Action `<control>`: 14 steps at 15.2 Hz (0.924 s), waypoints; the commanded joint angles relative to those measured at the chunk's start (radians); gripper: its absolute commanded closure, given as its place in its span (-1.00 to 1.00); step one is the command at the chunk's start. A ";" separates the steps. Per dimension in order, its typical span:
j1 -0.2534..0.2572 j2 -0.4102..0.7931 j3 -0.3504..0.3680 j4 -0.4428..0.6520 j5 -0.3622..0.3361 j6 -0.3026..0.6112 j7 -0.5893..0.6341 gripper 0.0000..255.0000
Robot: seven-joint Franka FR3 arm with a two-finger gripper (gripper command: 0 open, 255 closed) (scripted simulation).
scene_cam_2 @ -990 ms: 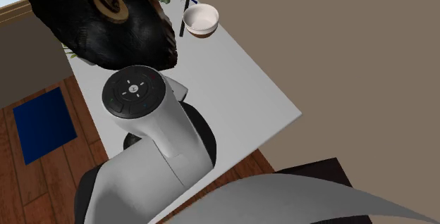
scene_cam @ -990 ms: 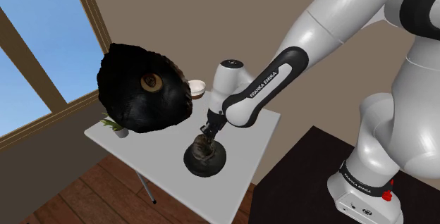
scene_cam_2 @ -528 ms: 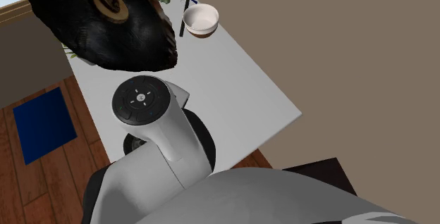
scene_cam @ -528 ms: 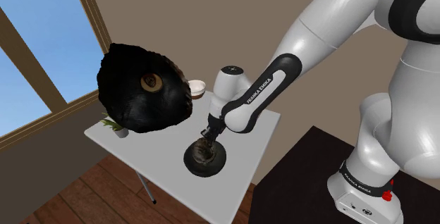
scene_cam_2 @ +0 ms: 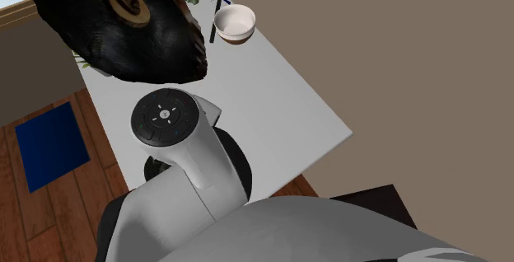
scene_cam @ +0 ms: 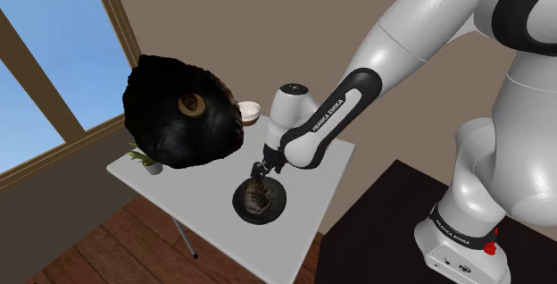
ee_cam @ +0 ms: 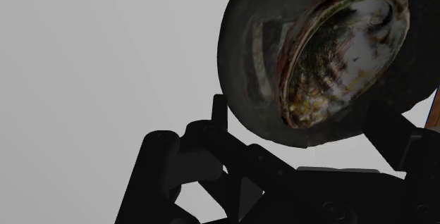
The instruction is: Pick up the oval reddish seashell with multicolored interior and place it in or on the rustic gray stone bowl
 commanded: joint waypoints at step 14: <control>0.007 -0.144 -0.027 -0.027 -0.094 -0.113 0.070 -1.00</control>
